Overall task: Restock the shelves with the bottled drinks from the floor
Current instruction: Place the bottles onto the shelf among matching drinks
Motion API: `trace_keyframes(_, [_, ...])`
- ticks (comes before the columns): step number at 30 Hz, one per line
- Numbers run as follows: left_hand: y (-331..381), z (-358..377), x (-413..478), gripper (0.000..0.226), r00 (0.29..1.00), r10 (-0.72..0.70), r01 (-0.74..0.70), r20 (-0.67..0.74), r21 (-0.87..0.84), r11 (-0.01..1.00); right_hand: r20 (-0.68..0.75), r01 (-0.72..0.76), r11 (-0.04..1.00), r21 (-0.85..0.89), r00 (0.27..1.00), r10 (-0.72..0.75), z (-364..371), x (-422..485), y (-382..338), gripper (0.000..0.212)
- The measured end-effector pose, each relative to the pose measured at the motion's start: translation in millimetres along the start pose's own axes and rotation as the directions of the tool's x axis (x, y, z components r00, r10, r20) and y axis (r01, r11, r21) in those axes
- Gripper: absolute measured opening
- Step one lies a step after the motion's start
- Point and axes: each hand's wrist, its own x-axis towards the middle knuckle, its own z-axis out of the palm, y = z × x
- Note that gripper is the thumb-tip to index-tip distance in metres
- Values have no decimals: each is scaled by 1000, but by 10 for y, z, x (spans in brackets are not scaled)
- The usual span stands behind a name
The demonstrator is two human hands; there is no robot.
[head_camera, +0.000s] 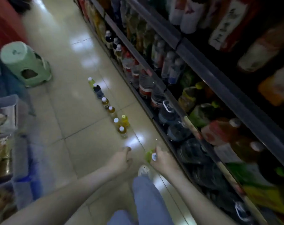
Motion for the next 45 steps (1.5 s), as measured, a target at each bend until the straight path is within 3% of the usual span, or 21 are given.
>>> trace_keyframes(6, [-1005, 146, 1602, 43, 997, -80, 79, -20, -46, 996, 103, -65, 998, 5, 993, 64, 857, 1758, 29, 53])
trace_keyframes(13, [-1991, 1033, 3049, 52, 999, -26, 25, -36, -25, 999, 124, -129, 992, -14, 984, 130, 2292, 3501, 268, 47])
trace_keyframes(21, [-2238, 1219, 3495, 57, 1000, -5, 4, 26, 64, 998, 188, -231, 971, -63, 953, 239, 2942, 3897, 427, 36])
trace_keyframes(27, [-1693, 530, 3249, 55, 994, 59, -66, 87, 82, 994, 156, -240, 966, 97, 962, 223, 2037, 3327, 48, 63])
trace_keyframes(35, [-235, -854, 2279, 56, 951, 304, -307, 52, 66, 949, -149, -159, 936, 315, 965, 214, -55, 1815, -563, 59])
trace_keyframes(40, [704, -1529, 1439, 52, 863, 502, -505, 60, 48, 862, -353, -116, 919, 376, 900, 257, -952, 776, -901, 55])
trace_keyframes(45, [1501, -1758, 489, 44, 712, 699, -701, 62, 119, 703, -557, -57, 915, 400, 777, 292, -1492, -373, -940, 51])
